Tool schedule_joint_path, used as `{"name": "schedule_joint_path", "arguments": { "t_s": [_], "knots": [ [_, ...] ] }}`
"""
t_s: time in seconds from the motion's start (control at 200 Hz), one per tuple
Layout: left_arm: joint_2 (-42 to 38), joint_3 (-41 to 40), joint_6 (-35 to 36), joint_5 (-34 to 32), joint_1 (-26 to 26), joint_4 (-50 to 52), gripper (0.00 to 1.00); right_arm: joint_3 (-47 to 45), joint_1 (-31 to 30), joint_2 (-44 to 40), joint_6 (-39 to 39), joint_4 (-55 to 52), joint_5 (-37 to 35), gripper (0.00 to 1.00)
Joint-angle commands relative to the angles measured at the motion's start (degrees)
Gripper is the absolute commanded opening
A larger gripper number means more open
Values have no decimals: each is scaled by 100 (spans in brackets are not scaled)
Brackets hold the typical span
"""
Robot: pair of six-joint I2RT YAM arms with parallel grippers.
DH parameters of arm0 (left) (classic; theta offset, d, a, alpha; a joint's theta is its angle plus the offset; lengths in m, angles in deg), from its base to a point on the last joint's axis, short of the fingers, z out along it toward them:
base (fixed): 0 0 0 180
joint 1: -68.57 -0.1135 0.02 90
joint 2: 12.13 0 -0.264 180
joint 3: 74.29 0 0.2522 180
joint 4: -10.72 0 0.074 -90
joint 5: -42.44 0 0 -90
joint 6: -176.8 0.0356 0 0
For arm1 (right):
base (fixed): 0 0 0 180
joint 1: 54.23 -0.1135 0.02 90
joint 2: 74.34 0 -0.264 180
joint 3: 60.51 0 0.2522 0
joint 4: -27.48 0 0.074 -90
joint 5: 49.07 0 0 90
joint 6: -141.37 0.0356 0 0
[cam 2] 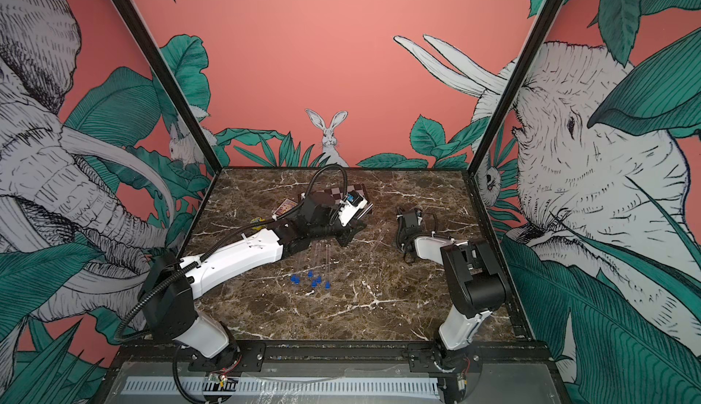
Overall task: Remove stoppers from test tubes
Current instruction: Place the stopper at the center of the board.
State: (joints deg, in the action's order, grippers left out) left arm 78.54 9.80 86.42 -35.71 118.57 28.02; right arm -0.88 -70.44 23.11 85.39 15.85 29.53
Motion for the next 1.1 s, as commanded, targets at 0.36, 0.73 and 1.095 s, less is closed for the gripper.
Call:
{"name": "schedule_joint_path", "arguments": {
  "t_s": [0.36, 0.73, 1.095],
  "knots": [
    [-300, -67, -49, -26, -25, -19, 0, 151, -137, 283, -90, 105, -462, 12],
    [-380, -44, -14, -34, -23, 10, 0, 196, -137, 292, -106, -20, -482, 16],
    [-427, -72, 27, -76, -25, 69, 0, 195, -146, 283, -77, -23, -435, 19]
  ]
}}
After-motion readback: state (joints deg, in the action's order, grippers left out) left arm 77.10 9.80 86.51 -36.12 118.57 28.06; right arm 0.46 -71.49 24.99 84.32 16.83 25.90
